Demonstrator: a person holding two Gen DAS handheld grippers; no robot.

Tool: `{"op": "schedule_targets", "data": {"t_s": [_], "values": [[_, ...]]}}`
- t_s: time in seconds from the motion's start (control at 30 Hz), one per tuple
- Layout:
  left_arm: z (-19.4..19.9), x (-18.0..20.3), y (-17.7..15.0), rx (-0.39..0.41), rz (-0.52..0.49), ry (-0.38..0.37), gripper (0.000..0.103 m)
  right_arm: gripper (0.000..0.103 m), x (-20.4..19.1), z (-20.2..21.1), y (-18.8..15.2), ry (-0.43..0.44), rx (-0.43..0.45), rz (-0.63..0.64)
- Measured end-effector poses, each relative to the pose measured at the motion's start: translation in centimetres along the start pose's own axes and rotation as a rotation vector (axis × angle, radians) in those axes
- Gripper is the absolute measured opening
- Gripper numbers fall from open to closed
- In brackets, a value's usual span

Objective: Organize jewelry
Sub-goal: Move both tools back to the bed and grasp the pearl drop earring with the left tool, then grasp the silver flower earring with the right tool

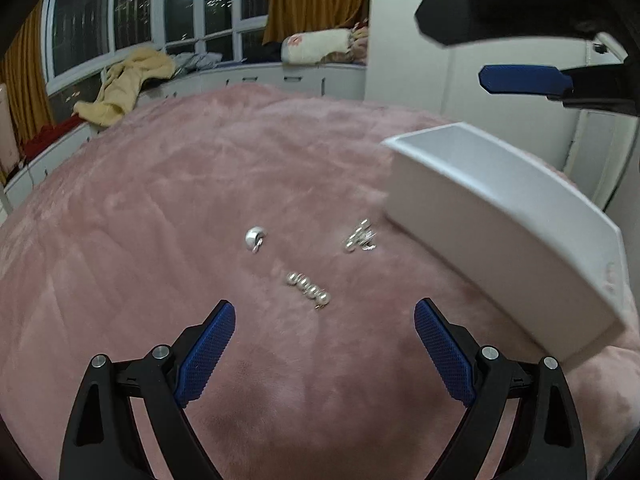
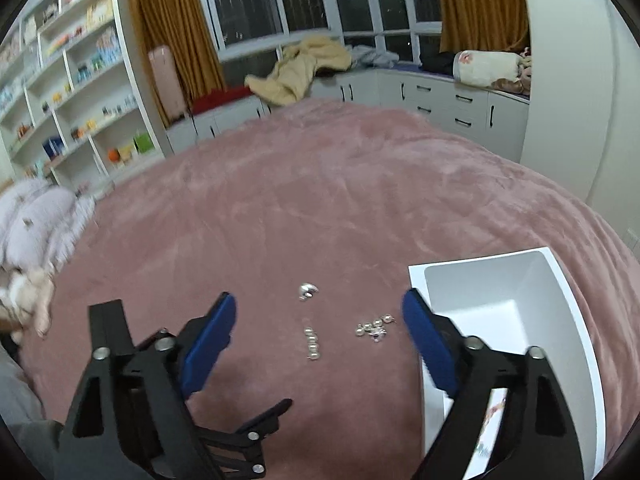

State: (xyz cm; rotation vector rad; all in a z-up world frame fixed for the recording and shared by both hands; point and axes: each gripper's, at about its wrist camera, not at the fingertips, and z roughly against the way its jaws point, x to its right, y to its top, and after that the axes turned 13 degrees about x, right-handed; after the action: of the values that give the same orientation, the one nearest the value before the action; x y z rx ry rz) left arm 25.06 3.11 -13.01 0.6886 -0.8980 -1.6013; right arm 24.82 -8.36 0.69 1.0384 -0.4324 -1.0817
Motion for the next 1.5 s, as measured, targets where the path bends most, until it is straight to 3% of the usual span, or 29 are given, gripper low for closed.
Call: {"op": "schedule_targets", "data": {"t_s": [0.13,0.23,0.5,0.53,0.67,0.7,0.83,0.97,1.07,1.2,1.3,1.4,1.47,1.5], "values": [[-3.0,-0.8,-1.7,-0.048,0.028,0.016,0.078,0.061,-0.7,-3.9,-1.3,-0.034,-0.072,0.09],[-4.6,-1.1,-2.3,-0.072,0.056,0.025,0.075,0.054,-1.0,-7.1,-2.6,-0.055,-0.153,0.131],[-8.0,-2.1,-2.2,-0.072,0.17,0.057,0.074,0.054,1.6,-12.6,-3.7,-0.059,-0.317,0.064],[-8.3,-2.2,-2.1,-0.074,0.175,0.061,0.07,0.053,1.8,-13.1,-3.7,-0.058,-0.334,0.065],[-10.2,-2.4,-2.0,-0.107,0.197,0.073,0.021,0.042,1.8,-14.9,-3.5,-0.035,-0.39,0.098],[-10.3,-2.5,-2.1,-0.112,0.204,0.069,0.017,0.04,1.7,-15.0,-3.4,-0.015,-0.392,0.092],[-10.2,-2.8,-2.6,-0.108,0.211,0.05,0.016,0.04,1.7,-14.3,-2.1,0.081,-0.386,0.025],[-10.2,-2.6,-2.9,-0.099,0.2,0.052,0.016,0.039,1.9,-15.8,-2.6,0.107,-0.546,0.002],[-10.2,-2.5,-3.2,-0.093,0.2,0.053,0.016,0.012,3.2,-17.3,-3.6,0.03,-0.635,-0.002],[-10.3,-2.3,-3.6,-0.092,0.189,0.057,0.016,0.012,4.2,-18.3,-3.6,-0.101,-0.65,0.033],[-10.5,-2.6,-3.7,-0.094,0.201,0.048,0.017,0.016,4.6,-19.7,-4.6,-0.126,-0.706,0.032],[-10.3,-3.0,-3.8,-0.092,0.219,0.037,0.017,0.039,4.2,-20.8,-5.9,-0.161,-0.744,0.073],[-10.2,-3.1,-4.0,-0.09,0.225,0.033,0.017,0.064,4.3,-21.0,-6.1,-0.192,-0.726,0.065],[-10.2,-3.1,-4.0,-0.089,0.227,0.03,0.017,0.071,4.4,-21.1,-6.2,-0.2,-0.719,0.053]]}}
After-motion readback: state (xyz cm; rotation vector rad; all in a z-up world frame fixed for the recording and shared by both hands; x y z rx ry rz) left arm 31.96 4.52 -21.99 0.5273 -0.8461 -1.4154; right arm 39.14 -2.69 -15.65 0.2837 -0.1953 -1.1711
